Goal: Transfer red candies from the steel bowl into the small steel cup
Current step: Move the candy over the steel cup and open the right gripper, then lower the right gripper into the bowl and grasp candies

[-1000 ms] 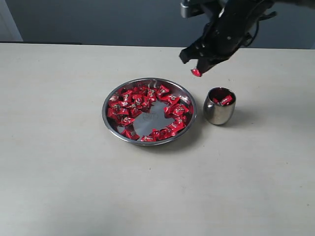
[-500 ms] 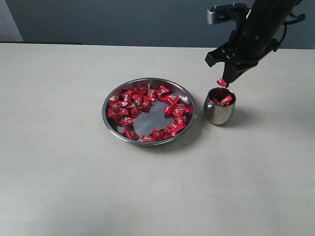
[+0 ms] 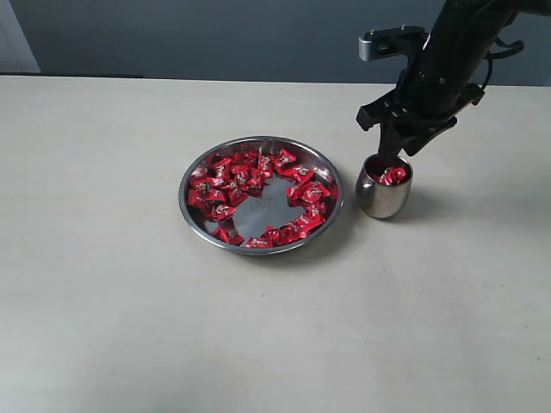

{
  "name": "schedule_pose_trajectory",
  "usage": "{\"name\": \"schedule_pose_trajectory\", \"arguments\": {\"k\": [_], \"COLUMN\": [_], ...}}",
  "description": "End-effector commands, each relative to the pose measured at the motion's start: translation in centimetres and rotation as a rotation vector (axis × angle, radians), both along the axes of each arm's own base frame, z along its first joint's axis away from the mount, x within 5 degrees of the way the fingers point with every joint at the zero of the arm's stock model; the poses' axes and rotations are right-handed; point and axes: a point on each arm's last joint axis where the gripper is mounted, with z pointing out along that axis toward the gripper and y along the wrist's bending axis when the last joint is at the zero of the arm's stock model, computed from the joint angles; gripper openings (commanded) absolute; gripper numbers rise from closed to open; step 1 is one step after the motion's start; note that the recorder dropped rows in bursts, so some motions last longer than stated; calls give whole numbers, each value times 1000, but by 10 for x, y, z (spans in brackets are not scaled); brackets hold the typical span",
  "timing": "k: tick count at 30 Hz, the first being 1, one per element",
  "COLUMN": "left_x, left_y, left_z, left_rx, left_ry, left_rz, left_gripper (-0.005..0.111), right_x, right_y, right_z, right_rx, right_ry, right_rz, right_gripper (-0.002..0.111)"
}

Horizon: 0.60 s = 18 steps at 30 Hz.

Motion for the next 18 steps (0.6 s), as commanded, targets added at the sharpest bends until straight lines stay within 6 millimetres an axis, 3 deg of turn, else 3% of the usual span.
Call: {"name": "schedule_pose_trajectory", "arguments": {"k": [1, 6, 11, 18], "left_x": [0, 0, 0, 0], "left_y": [0, 0, 0, 0], "left_z": [-1, -1, -1, -1], "left_rx": [-5, -5, -5, -5], "left_ry": [-5, -5, -3, -4], "left_rz": [0, 0, 0, 0], "left_gripper": [2, 2, 2, 2], "right_x": [2, -9, -16, -21], "right_y": [2, 46, 100, 154], "right_z": [2, 9, 10, -30], "right_rx": [44, 295, 341, 338], "right_ry": [-11, 15, -143, -224], "right_rz": [-24, 43, 144, 195], "right_gripper": [42, 42, 42, 42]}}
